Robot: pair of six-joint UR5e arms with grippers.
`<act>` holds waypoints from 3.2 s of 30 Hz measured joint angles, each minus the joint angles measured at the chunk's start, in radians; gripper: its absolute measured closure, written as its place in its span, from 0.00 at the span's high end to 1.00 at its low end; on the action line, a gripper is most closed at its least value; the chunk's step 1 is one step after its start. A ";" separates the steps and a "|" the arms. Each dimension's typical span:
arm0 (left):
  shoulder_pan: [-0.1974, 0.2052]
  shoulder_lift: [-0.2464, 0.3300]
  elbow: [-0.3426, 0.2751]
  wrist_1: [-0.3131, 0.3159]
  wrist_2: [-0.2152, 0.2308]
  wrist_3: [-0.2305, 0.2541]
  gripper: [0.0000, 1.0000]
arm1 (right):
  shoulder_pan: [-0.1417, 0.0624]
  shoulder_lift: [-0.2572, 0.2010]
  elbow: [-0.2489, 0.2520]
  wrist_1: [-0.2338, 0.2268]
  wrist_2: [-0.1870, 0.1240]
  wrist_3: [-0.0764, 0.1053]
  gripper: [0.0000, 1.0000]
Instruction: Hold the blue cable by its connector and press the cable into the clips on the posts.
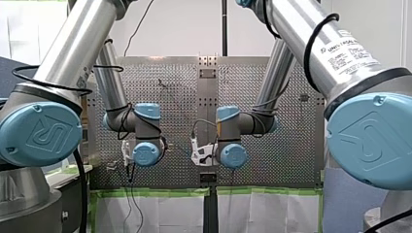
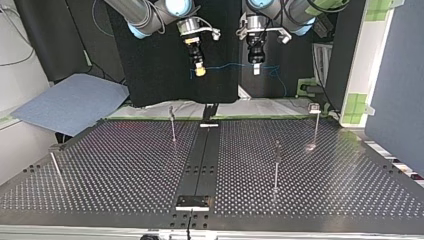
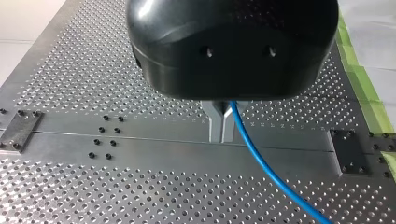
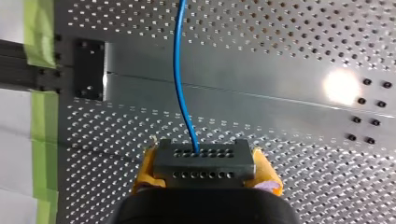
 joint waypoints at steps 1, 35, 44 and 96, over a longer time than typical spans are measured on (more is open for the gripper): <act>0.000 0.000 0.000 0.000 0.000 0.000 0.01 | 0.000 0.000 0.000 0.003 0.000 0.000 0.00; -0.147 -0.186 -0.001 0.090 -0.227 0.078 0.01 | 0.001 0.001 0.000 0.009 0.000 0.000 0.00; -0.192 -0.141 -0.001 0.048 -0.260 0.057 0.01 | -0.021 0.007 -0.046 0.060 0.044 0.047 0.00; 0.194 0.331 0.089 -0.316 -0.006 0.132 0.01 | -0.042 -0.150 -0.275 0.357 -0.132 0.114 0.00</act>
